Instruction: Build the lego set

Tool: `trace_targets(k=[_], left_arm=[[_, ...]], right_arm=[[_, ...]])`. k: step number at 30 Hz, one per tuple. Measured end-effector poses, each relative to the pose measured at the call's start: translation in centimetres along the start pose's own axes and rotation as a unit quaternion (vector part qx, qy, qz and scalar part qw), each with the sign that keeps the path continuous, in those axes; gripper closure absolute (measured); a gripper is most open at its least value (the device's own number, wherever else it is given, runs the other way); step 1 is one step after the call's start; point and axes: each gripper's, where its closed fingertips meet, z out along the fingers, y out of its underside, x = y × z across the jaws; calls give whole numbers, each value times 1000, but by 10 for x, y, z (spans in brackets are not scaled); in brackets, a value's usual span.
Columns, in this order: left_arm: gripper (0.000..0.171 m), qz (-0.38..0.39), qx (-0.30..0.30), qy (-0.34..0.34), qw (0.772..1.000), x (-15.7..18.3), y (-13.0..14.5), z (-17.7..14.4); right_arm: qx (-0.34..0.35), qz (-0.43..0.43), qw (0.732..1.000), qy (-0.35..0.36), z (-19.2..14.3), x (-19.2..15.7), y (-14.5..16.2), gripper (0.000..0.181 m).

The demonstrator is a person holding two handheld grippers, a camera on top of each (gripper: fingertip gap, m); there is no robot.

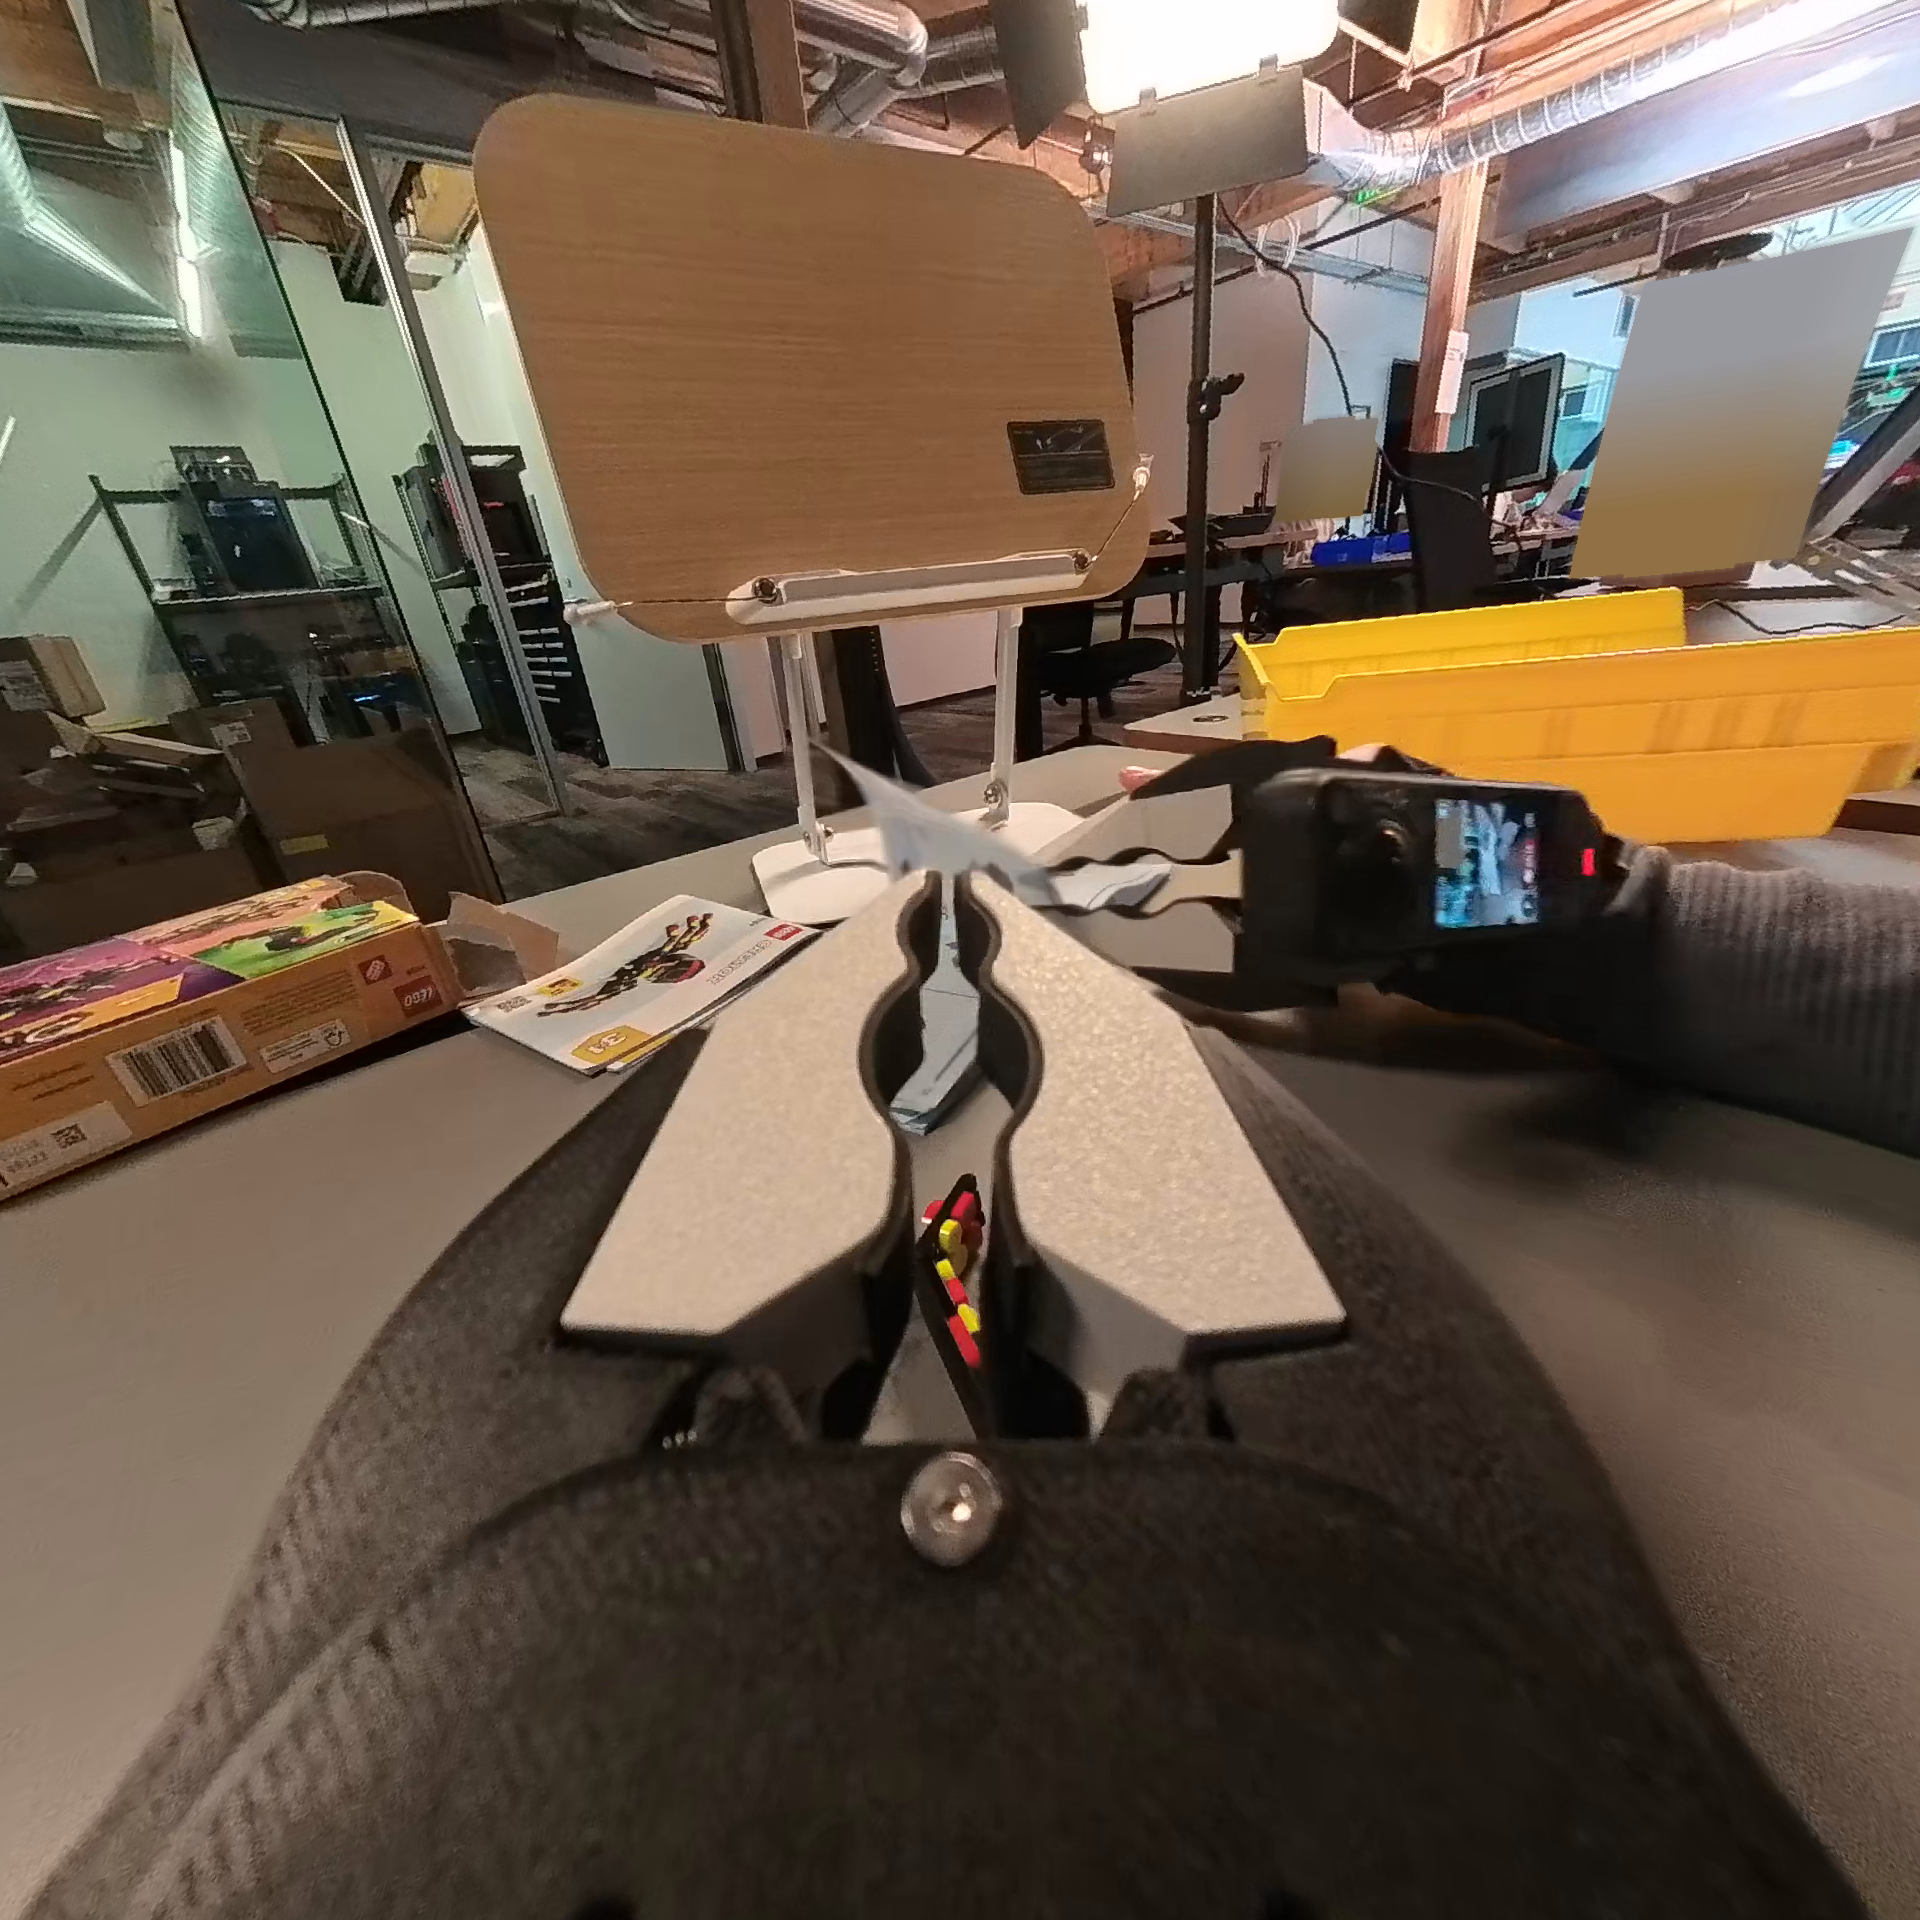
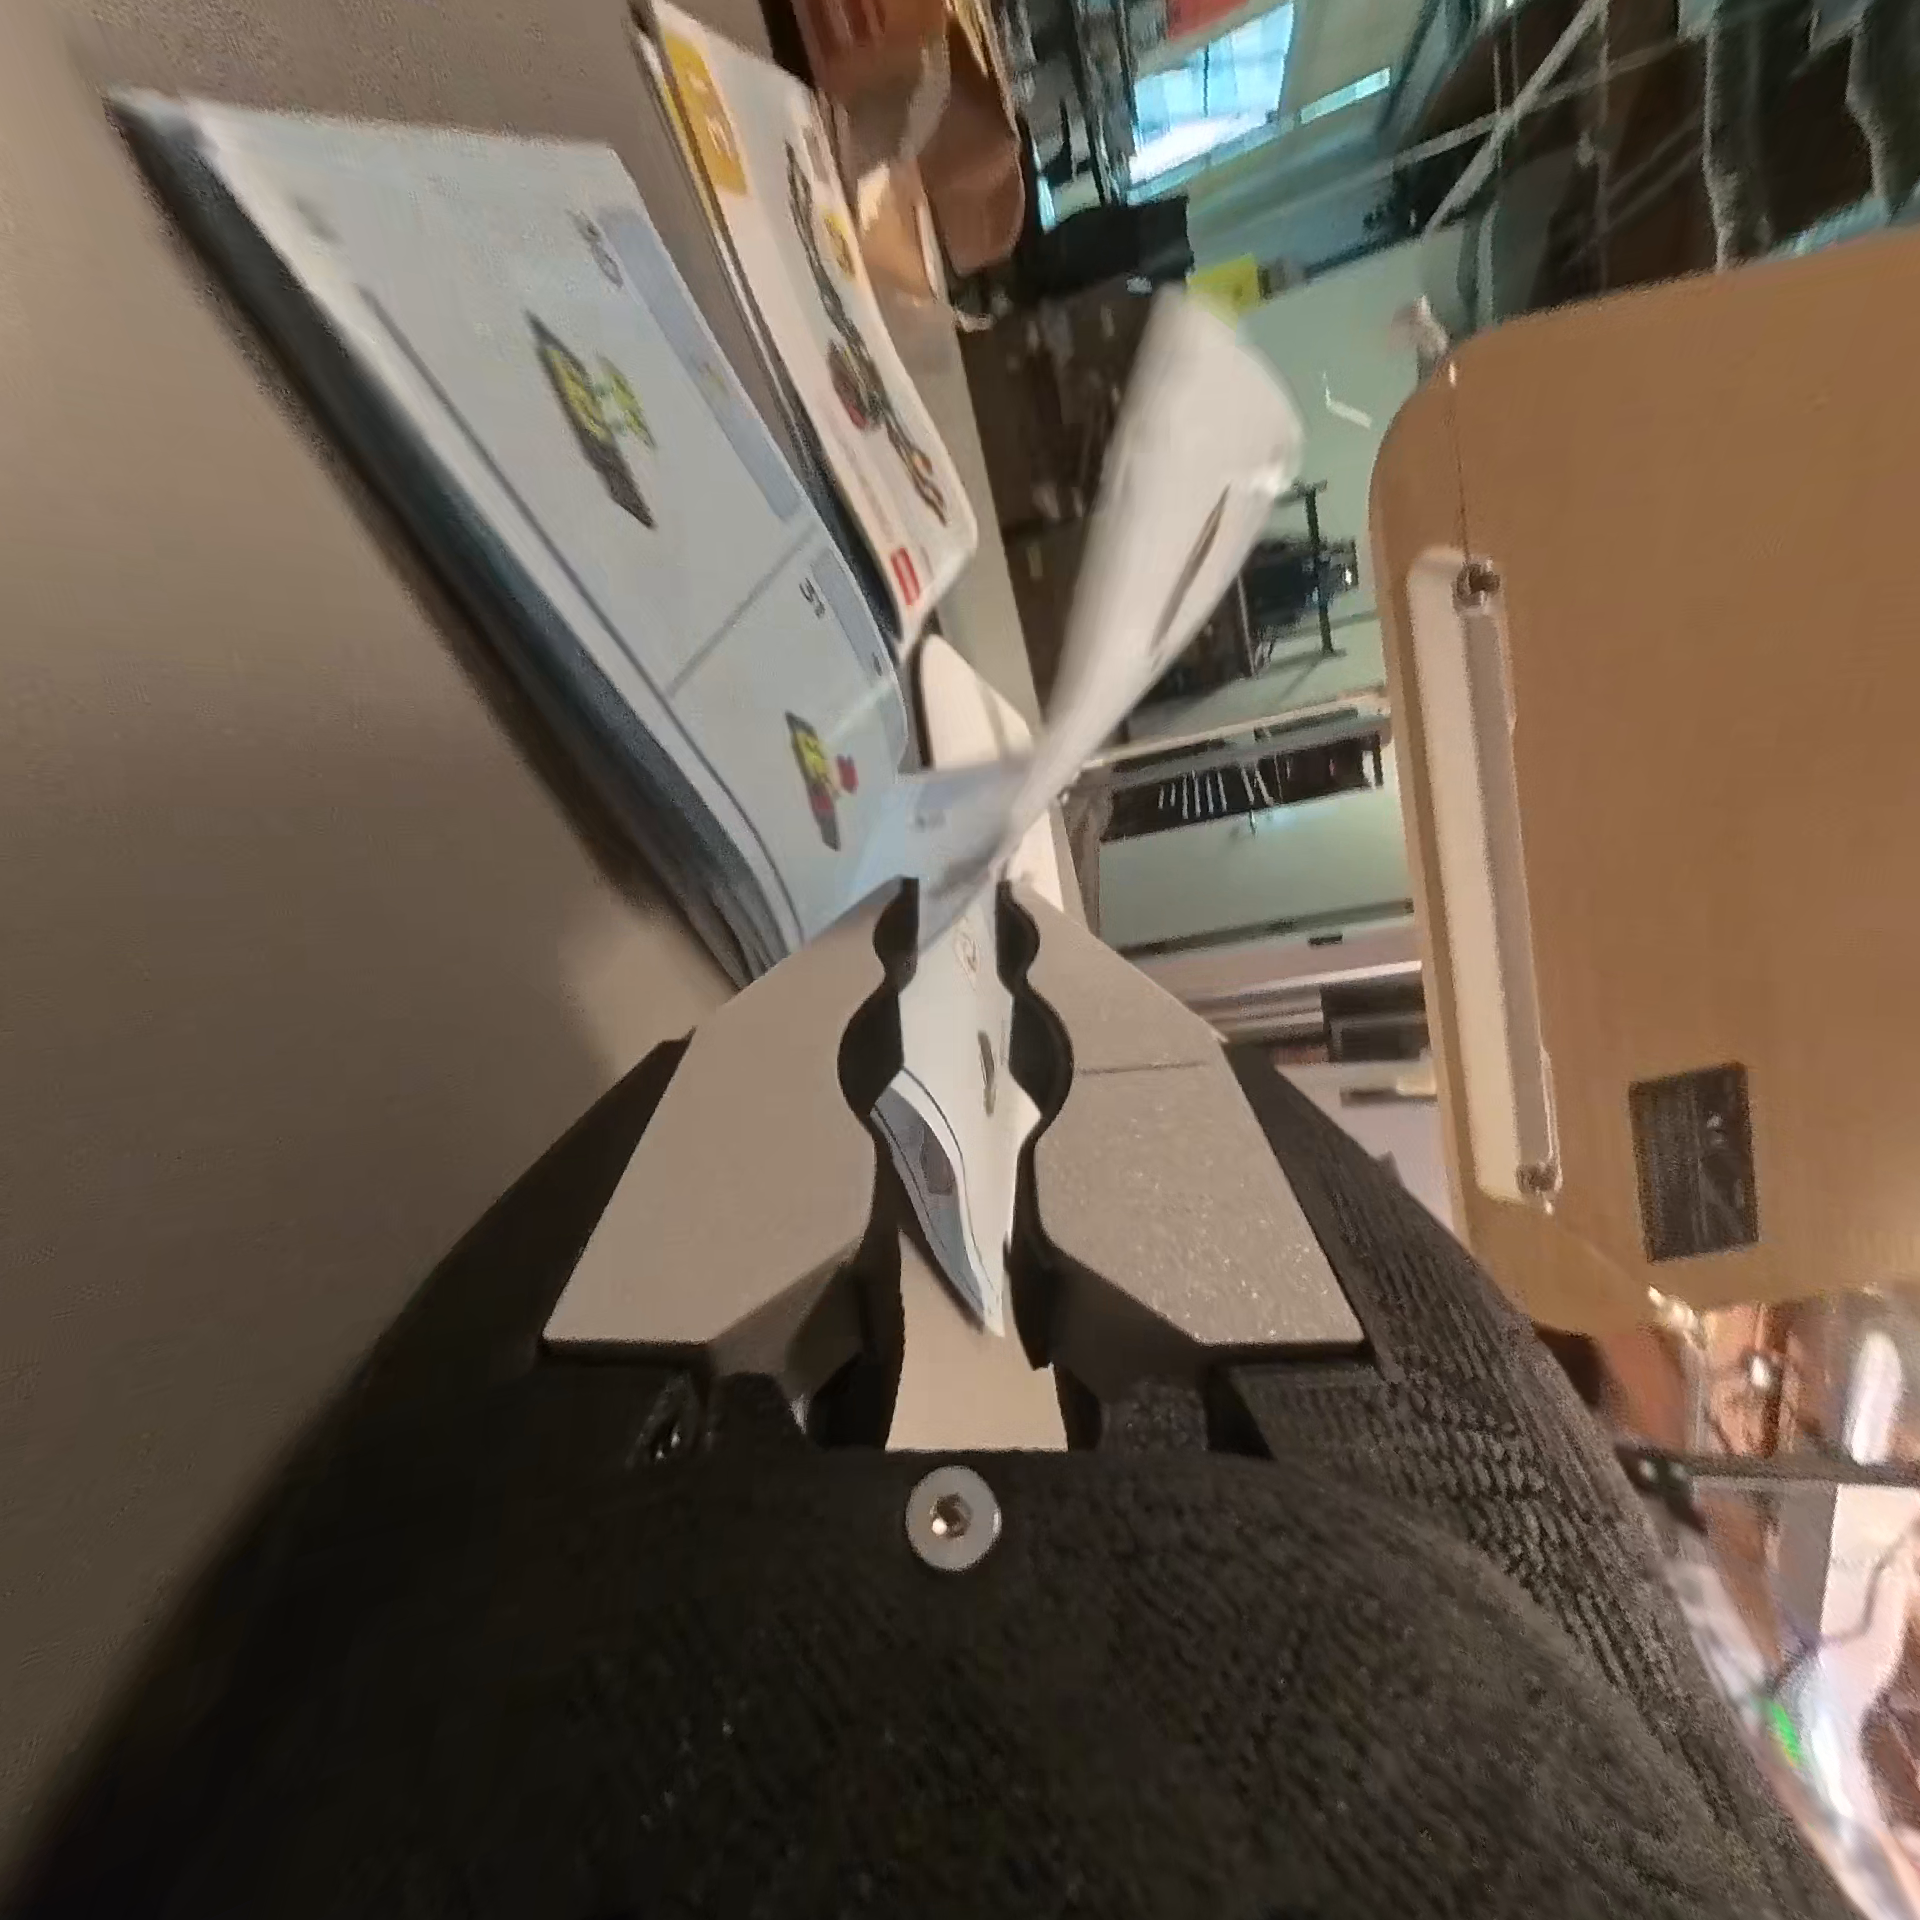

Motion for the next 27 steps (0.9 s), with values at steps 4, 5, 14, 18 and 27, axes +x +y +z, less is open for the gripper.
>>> trace_targets(k=[4, 5, 14, 18, 27], left_arm=[[171, 0, -1, 0, 1000, 0, 0, 0], [171, 0, -1, 0, 1000, 0, 0, 0], [171, 1, -1, 3, 1000, 1, 0, 0], [171, 0, -1, 3, 1000, 1, 0, 0], [171, 0, -1, 4, 1000, 1, 0, 0]], right_arm=[[-47, 61, 997, 0, 7, 6, 18, 169], [-58, 78, 995, 1, 9, 8, 23, 168], [-82, 356, 931, -14, 8, 30, 56, 174], [-54, 469, 879, -63, 5, 31, 58, 181], [12, 751, 637, -174, -24, 25, 67, 181]])
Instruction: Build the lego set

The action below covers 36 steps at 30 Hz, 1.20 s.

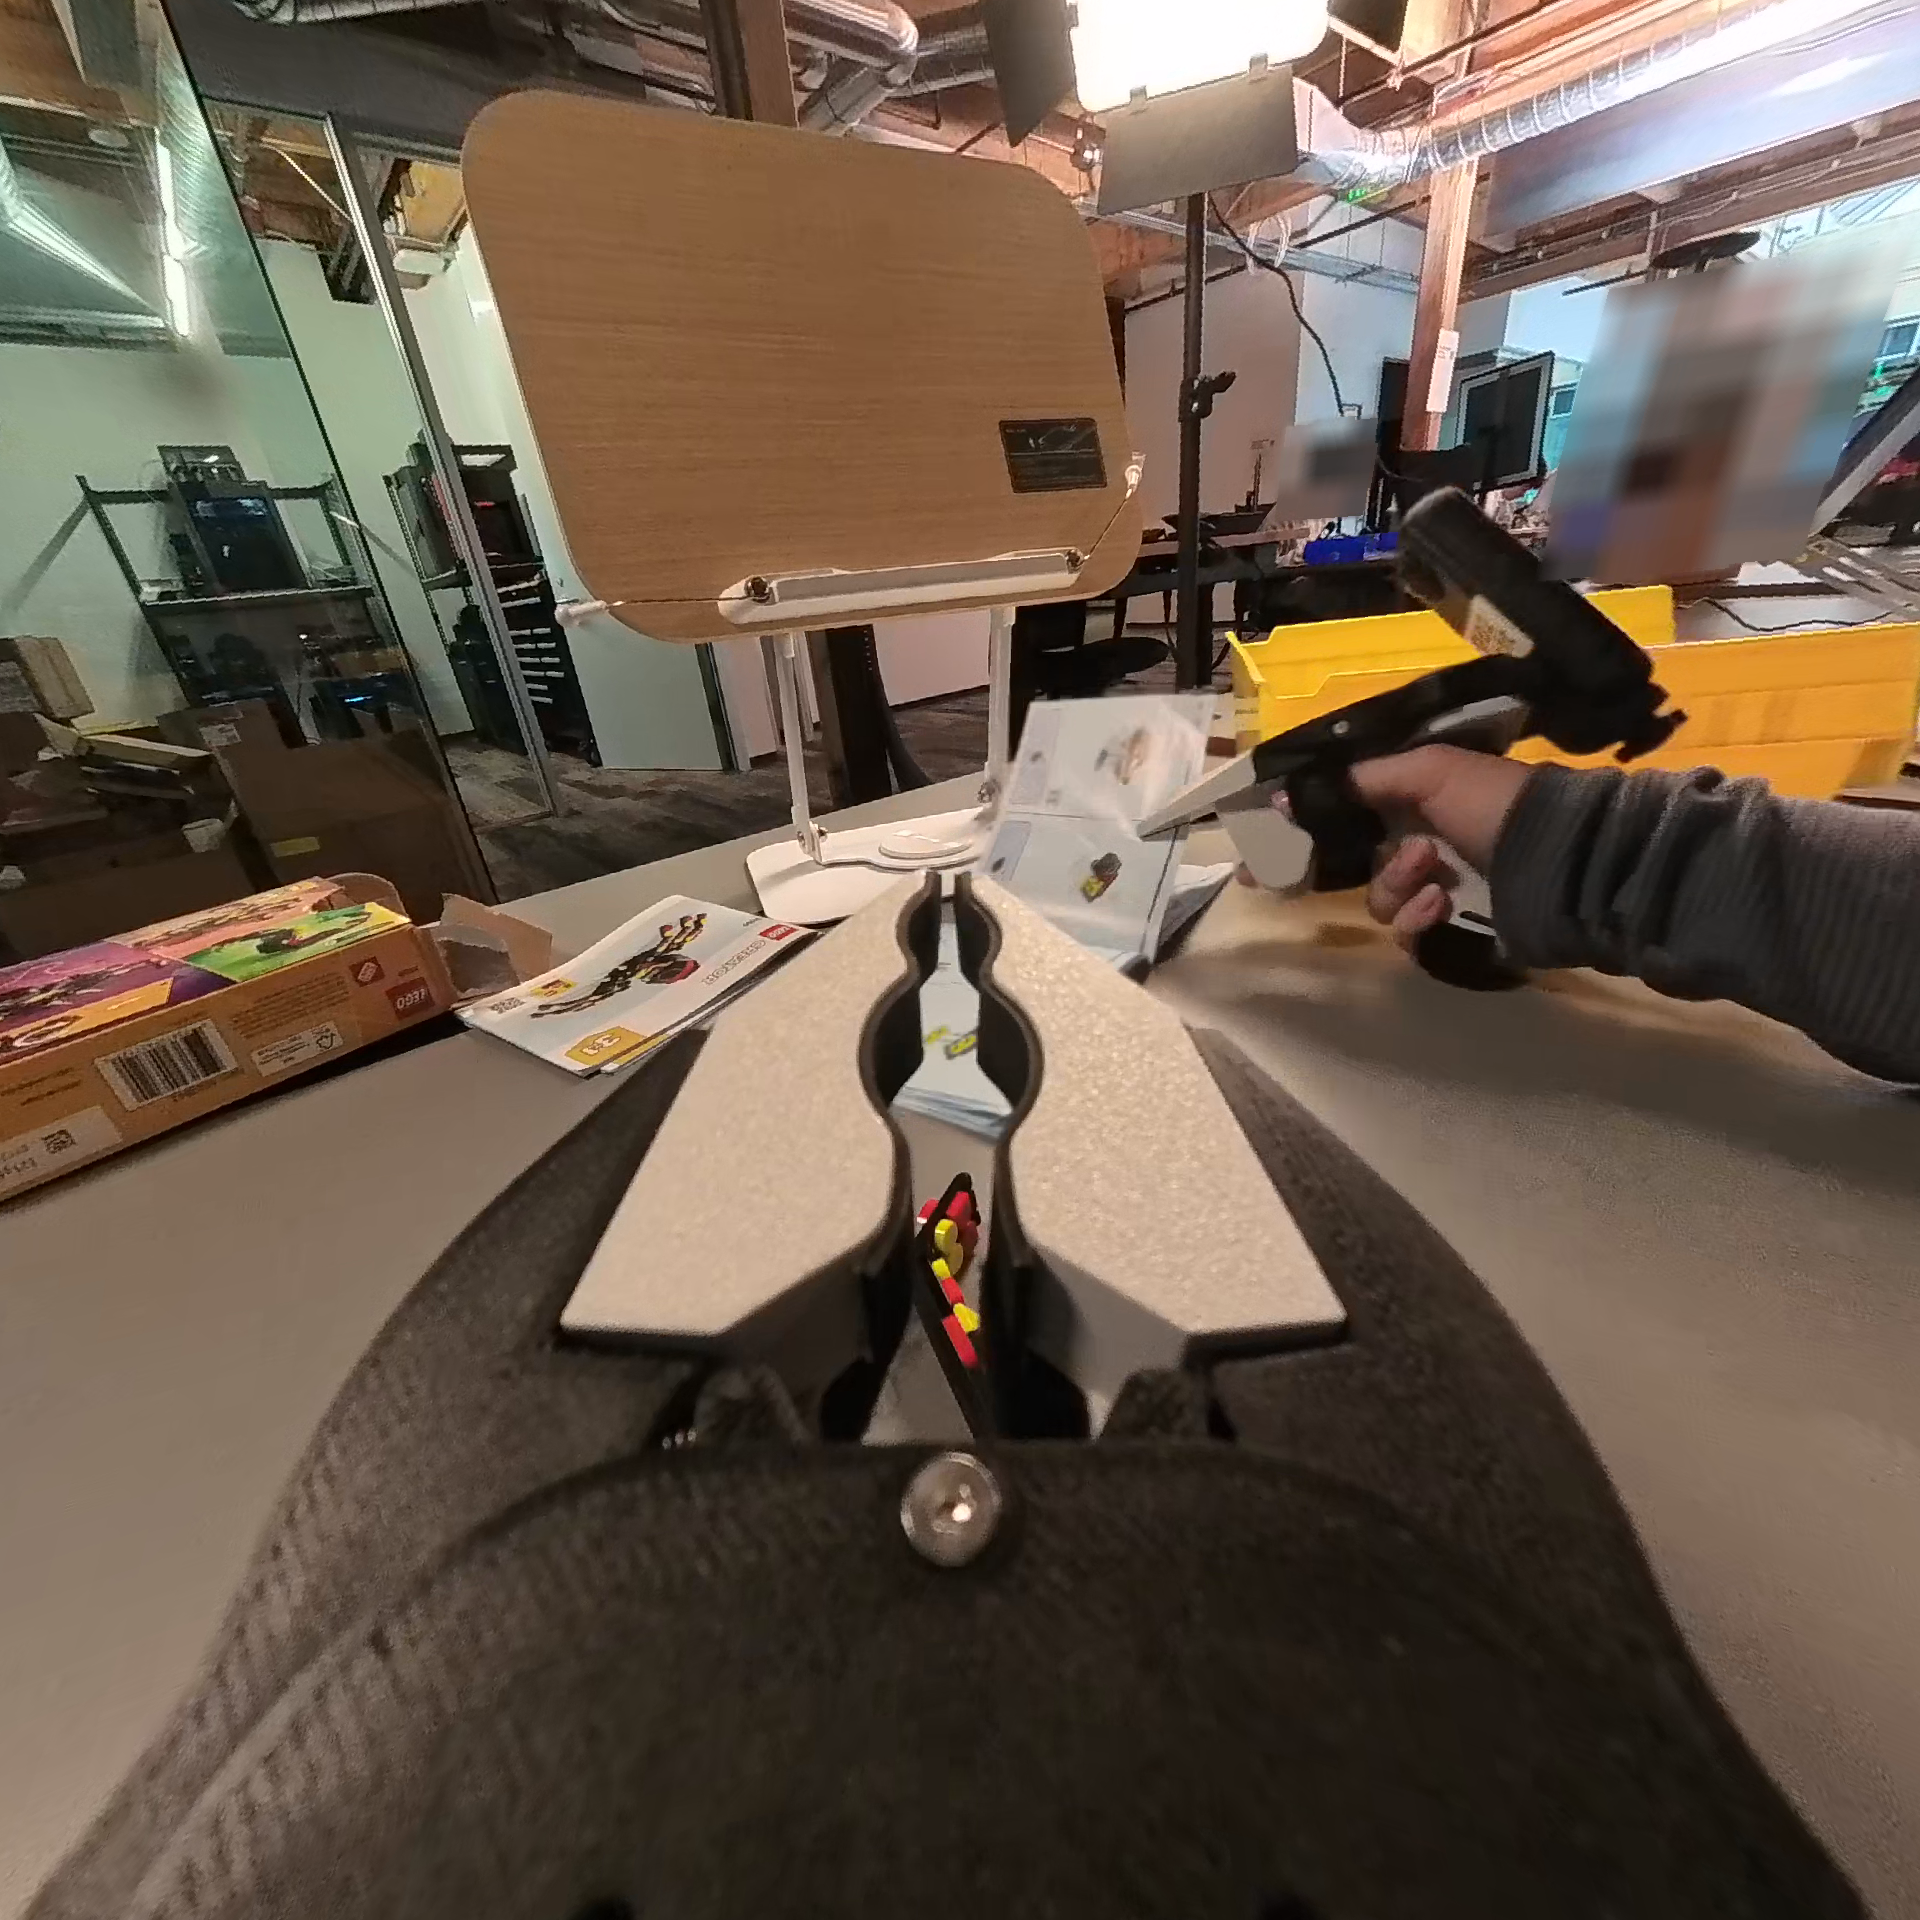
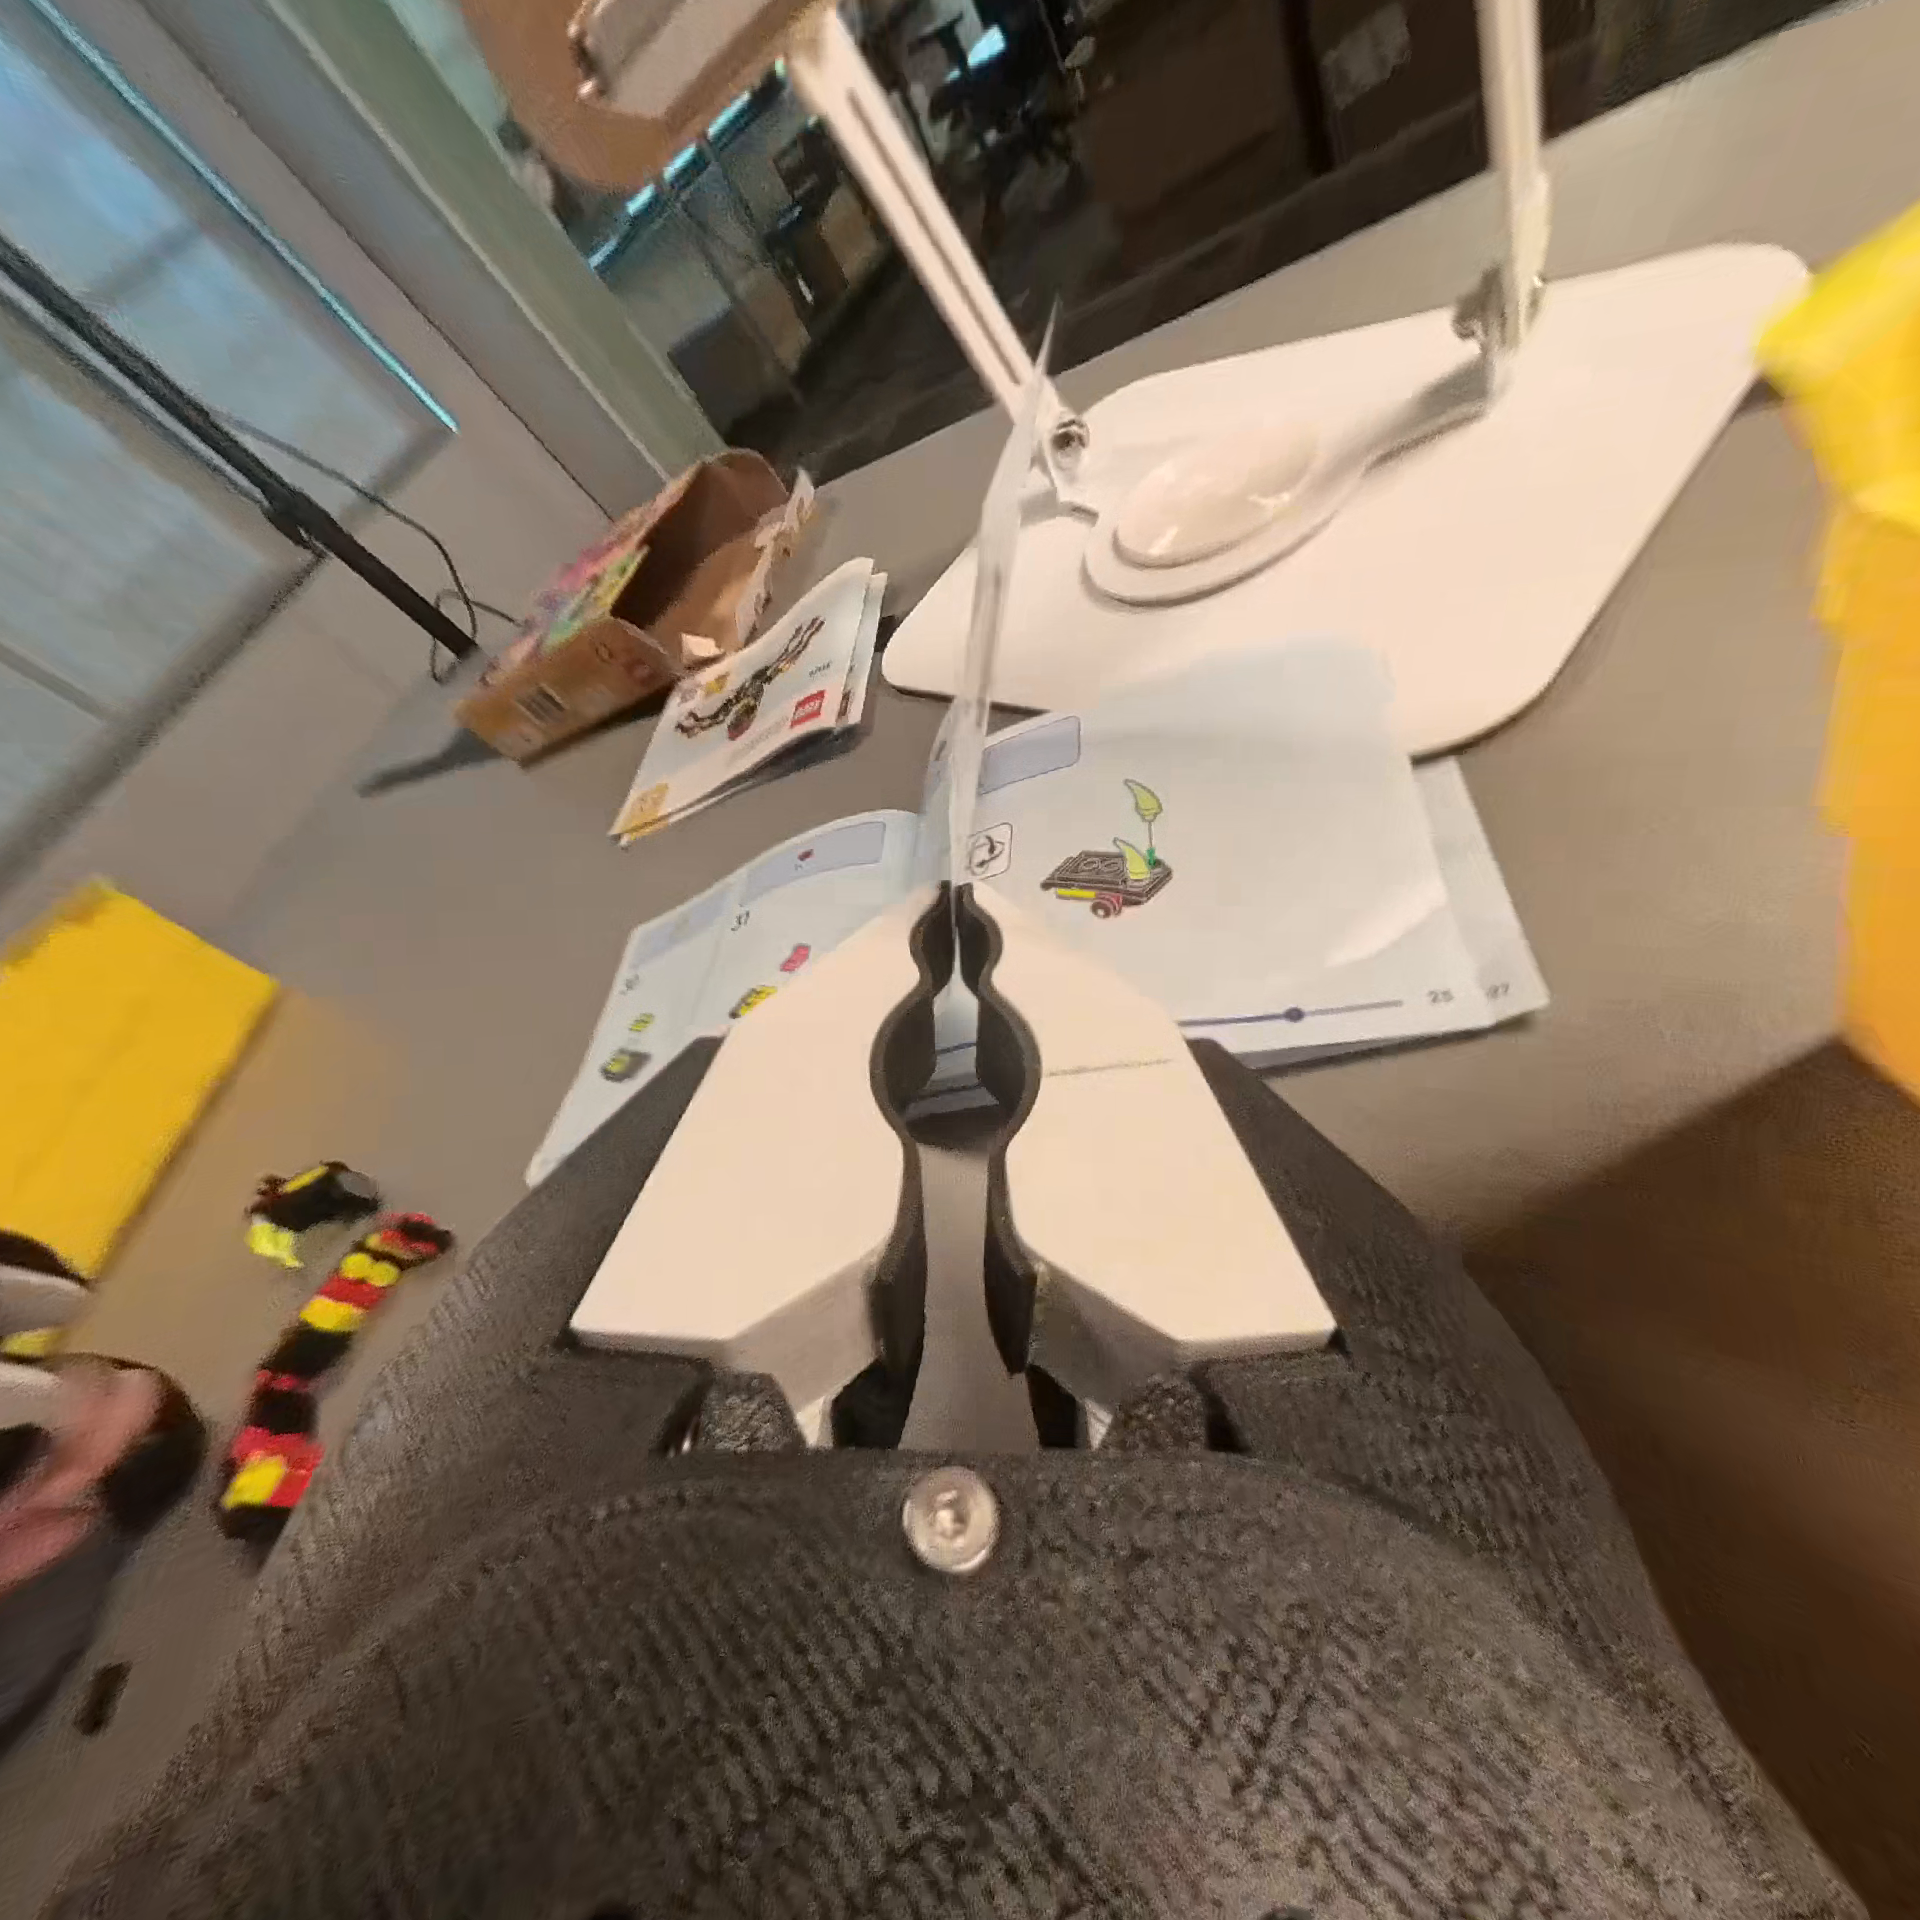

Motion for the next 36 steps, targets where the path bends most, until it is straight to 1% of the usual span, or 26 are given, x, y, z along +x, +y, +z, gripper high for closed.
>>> trace_targets(k=[2, 6, 12, 17, 20, 22, 23, 24, 25, 26, 27, 28, 29, 30, 32, 34, 36], left_arm=[[171, 0, 0, 0, 1000, 0, 0, 0], [171, -3, 0, 0, 1000, 0, 0, 0], [171, -3, 0, 0, 1000, 0, 0, 0], [171, -2, 0, 1, 1000, 0, 0, 0], [171, -2, 0, 0, 1000, 0, 0, 0], [170, -3, 1, 0, 1000, 0, 0, 0], [170, -3, 1, 0, 1000, 0, 0, 0], [170, -3, 1, 0, 1000, 0, 0, 0], [170, -3, 1, 0, 1000, 0, 0, 0], [170, -4, 1, 0, 1000, 0, 0, 0], [170, -4, 1, 0, 1000, 0, 0, 0], [170, -4, 1, 0, 1000, 0, 0, 0], [170, -5, 2, 1, 1000, 0, 0, 0], [170, -6, 2, 1, 1000, 0, 0, 0], [170, -7, 2, 1, 1000, 0, 0, -1], [170, -8, 2, 2, 1000, 0, -1, -1], [170, -9, 3, 2, 1000, 0, -1, -1]], right_arm=[[4, 32, 999, 0, -8, 3, 2, 181], [-5, 64, 998, 15, -22, 2, 17, 181], [-10, 63, 997, 41, -41, -3, 35, 181], [4, 61, 996, 69, -52, 3, 35, 180], [42, 54, 990, 124, -63, 18, 26, 147], [101, 11, 979, 175, -78, 25, 8, 134], [141, -40, 970, 196, -87, 22, -5, 131], [174, -111, 956, 210, -95, 13, -17, 130], [196, -198, 937, 211, -97, -2, -25, 130], [202, -294, 915, 188, -94, -24, -25, 132], [192, -385, 890, 152, -86, -46, -17, 137], [171, -465, 861, 112, -76, -64, -1, 139], [147, -527, 832, 90, -67, -73, 15, 143], [127, -569, 808, 83, -58, -77, 28, 145], [83, -620, 777, 67, -44, -82, 48, 144], [56, -652, 754, 52, -36, -84, 61, 143], [33, -670, 740, 47, -32, -81, 70, 143]])
